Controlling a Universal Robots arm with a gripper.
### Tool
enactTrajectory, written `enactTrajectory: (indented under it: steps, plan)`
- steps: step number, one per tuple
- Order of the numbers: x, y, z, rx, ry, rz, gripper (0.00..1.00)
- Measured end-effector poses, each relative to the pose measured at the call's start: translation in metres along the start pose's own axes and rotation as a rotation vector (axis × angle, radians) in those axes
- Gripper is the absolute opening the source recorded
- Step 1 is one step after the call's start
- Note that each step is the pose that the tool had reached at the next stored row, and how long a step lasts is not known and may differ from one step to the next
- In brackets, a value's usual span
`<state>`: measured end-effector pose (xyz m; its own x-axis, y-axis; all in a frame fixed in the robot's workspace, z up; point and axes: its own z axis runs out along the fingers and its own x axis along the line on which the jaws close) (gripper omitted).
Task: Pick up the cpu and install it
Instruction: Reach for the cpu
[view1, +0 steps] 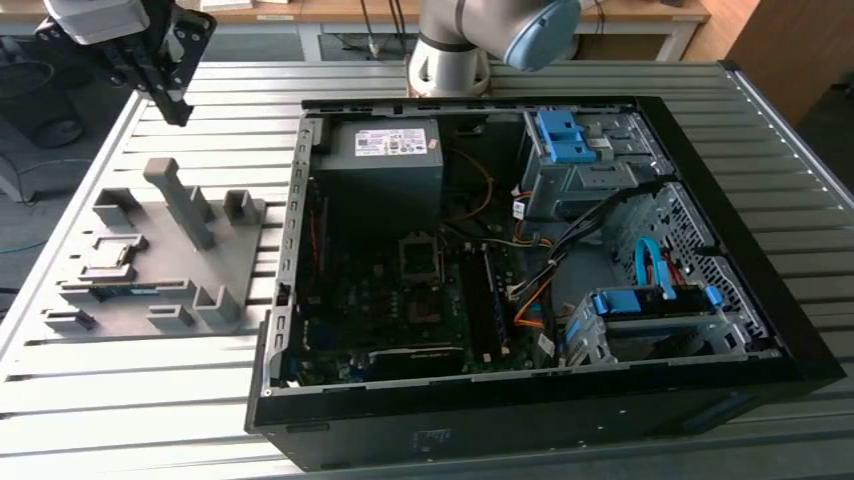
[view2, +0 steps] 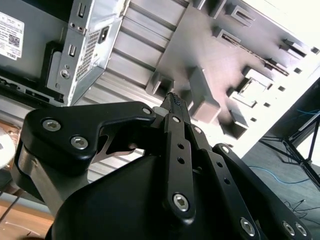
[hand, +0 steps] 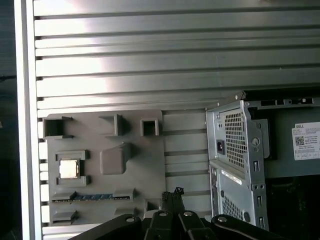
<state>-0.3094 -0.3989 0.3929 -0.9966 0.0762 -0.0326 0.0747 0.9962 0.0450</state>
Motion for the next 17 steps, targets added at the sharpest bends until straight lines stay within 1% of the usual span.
enactTrajectory:
  steps: [17]
  plan:
    - [0.0416,-0.0032,-0.0005,0.0,0.0,0.0,0.1]
